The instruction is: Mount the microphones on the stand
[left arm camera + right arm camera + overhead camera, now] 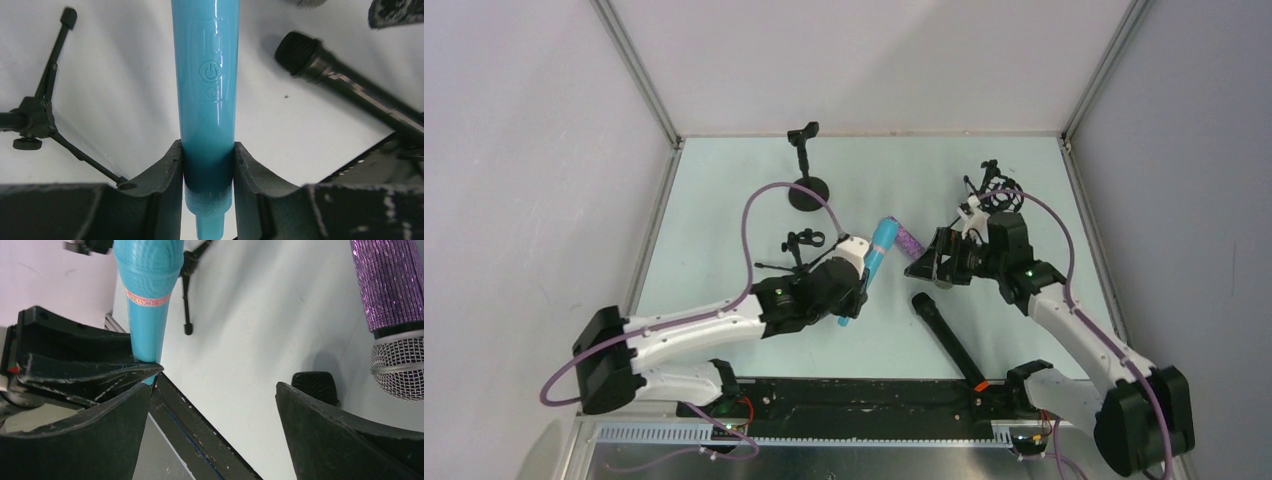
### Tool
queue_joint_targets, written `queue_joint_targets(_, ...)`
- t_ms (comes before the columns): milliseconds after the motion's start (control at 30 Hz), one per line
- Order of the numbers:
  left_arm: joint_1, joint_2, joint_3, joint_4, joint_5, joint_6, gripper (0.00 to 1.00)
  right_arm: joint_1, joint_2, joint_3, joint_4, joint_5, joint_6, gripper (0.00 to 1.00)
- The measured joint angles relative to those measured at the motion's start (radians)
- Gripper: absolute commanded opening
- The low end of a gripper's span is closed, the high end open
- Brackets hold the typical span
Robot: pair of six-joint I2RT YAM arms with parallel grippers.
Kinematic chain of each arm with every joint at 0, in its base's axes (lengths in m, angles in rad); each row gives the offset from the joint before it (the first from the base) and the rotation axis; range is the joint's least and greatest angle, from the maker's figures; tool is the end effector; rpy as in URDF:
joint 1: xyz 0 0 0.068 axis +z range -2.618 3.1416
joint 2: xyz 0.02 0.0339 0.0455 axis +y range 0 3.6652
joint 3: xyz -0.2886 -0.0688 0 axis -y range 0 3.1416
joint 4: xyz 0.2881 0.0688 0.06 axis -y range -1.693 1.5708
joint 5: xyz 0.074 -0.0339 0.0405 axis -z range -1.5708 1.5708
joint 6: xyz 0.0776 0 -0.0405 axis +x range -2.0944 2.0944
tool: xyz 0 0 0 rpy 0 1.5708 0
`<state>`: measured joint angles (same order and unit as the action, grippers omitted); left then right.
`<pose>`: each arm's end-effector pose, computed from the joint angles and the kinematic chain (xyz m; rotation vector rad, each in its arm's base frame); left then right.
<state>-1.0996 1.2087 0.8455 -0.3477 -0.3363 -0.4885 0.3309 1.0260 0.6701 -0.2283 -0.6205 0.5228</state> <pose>0.1681 -0.2735 0.2410 0.5145 2.2187 -0.4724 0.2462 0.1323 0.2405 -0.1688 2.2539 1.1458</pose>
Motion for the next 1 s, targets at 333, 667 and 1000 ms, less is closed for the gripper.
queue_joint_targets(333,0.001,-0.256,0.035,0.048,0.002,-0.028,0.0,-0.012,-0.246,0.0,0.132,-0.094,0.075,1.0)
queue_joint_targets(667,0.001,-0.457,-0.061,0.352,0.151,-0.035,0.0,0.031,-0.262,0.0,0.411,-0.192,0.238,1.0)
queue_joint_targets(1000,0.001,-0.373,-0.068,0.473,0.357,-0.046,0.0,0.15,-0.179,0.0,0.678,-0.219,0.369,0.94)
